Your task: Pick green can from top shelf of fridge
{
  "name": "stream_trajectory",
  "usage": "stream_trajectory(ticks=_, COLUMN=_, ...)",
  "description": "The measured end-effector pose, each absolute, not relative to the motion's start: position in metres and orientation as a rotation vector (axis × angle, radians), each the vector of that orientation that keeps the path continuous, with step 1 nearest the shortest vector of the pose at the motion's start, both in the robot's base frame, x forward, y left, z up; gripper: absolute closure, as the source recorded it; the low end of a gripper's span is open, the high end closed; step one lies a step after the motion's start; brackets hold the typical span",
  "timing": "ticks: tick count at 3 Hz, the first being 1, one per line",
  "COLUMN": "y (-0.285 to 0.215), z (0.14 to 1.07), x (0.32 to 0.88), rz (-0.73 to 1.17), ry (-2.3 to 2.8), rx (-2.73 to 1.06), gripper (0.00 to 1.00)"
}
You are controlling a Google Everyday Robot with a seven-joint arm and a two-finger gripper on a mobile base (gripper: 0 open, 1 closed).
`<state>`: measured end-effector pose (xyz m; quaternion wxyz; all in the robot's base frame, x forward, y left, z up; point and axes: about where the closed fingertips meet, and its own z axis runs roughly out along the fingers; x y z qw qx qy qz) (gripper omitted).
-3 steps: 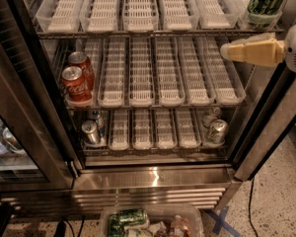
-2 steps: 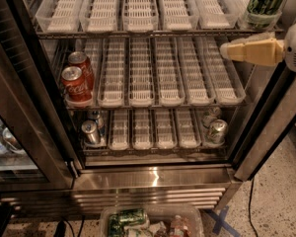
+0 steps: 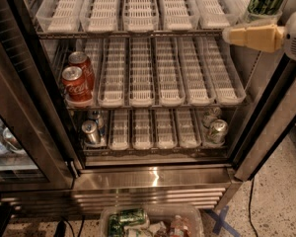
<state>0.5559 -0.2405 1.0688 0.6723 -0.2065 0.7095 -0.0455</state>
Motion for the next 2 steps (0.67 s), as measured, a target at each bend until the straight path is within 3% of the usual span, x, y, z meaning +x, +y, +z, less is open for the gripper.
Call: stream_trajectory(ticks=2, y=-0.2431, z=1.0753, x=0.5763, rz=-0.106, ry=1.556, rx=-0.421, gripper=0.00)
